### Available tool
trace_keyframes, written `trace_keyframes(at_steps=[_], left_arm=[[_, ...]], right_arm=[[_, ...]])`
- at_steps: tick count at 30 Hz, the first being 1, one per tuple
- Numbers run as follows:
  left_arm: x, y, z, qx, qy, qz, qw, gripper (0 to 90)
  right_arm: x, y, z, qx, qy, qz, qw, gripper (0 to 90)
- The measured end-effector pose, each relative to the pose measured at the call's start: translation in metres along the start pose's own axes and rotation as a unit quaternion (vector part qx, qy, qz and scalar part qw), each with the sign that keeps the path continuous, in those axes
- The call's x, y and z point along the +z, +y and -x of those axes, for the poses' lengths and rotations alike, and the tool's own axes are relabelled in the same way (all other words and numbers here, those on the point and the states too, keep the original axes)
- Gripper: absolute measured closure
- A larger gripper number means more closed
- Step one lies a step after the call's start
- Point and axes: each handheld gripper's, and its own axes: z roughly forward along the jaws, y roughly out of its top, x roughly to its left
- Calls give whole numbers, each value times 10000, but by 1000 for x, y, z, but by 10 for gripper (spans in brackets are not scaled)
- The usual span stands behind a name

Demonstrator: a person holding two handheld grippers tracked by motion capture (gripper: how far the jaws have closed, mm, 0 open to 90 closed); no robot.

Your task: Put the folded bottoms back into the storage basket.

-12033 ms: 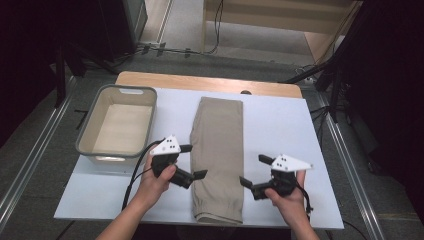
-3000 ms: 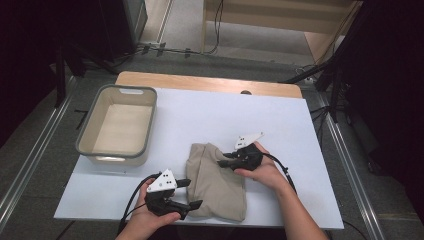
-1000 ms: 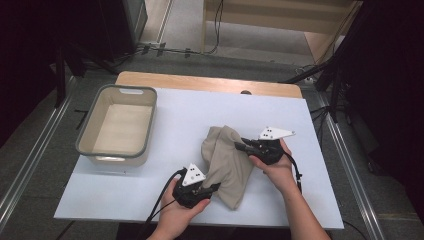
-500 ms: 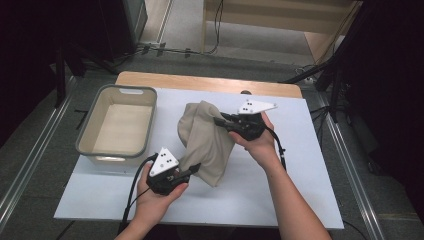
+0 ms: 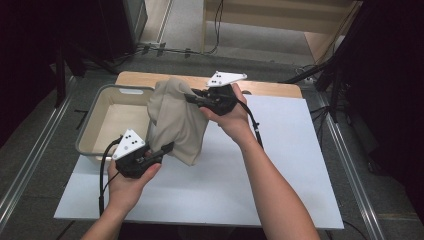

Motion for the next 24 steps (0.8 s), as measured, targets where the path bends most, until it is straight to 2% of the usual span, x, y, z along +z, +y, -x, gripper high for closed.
trace_keyframes(at_steps=[4, 12, 19, 24], left_arm=[[-8, 4, -13, -114, 73, 76, 9999, 674], [-22, 9, -36, -156, 264, 158, 9994, 673], [-38, 7, -57, -285, 409, 215, 9985, 673], [-47, 3, -73, -463, 501, 254, 9974, 672]], right_arm=[[15, 12, -2, -22, 82, 8, 10000, 726], [47, 33, -7, -40, 241, 19, 9997, 726], [75, 52, -17, -173, 362, -62, 9992, 725], [92, 61, -23, -218, 408, -102, 9989, 725]])
